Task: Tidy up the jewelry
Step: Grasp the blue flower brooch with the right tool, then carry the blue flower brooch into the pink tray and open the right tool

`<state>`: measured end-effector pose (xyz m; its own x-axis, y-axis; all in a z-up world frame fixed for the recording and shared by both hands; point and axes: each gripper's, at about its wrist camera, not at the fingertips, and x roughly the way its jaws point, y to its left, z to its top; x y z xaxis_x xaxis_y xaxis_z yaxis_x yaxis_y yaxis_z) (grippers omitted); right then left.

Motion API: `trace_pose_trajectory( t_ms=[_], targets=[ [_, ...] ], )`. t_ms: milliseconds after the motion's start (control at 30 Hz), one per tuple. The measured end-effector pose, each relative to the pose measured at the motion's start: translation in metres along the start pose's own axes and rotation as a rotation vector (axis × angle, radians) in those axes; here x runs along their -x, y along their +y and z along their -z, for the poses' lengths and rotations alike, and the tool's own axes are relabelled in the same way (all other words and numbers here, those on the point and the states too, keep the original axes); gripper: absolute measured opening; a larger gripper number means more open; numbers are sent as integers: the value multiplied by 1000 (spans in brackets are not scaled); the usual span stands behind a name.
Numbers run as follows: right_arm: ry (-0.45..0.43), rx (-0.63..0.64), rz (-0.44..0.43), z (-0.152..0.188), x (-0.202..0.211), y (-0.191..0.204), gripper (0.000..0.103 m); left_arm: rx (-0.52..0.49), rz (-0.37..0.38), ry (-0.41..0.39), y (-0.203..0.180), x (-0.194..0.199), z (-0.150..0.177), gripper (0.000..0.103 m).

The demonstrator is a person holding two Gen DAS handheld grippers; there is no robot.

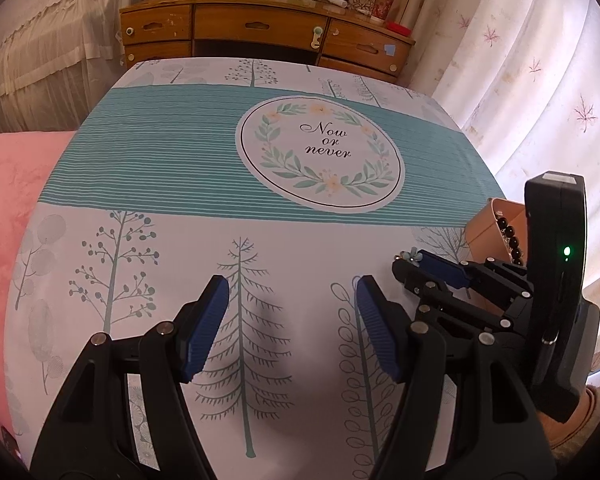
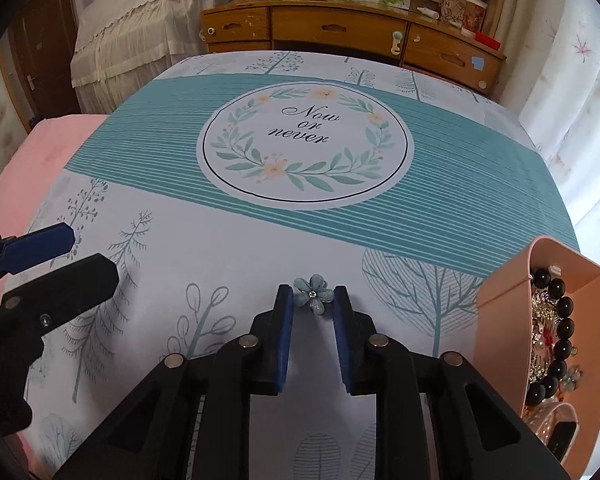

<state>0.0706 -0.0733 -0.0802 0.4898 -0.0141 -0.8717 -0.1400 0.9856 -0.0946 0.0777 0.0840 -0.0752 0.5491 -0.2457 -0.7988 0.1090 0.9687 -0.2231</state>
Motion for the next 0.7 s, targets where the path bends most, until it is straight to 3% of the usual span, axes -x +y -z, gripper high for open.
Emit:
trace_pose_trajectory(
  t_ms=[167,467,700],
  targets=[
    [8,-48,-79,6,8,-10,19,-27,-5,-6,-10,4,1,64],
    [-77,-55,-176,45,79,-35,19,-105,41,8,-50,11,7,64],
    [-131,-167,-126,71,127,-94,19,-190,67,30,-97,13,9,64]
  ],
)
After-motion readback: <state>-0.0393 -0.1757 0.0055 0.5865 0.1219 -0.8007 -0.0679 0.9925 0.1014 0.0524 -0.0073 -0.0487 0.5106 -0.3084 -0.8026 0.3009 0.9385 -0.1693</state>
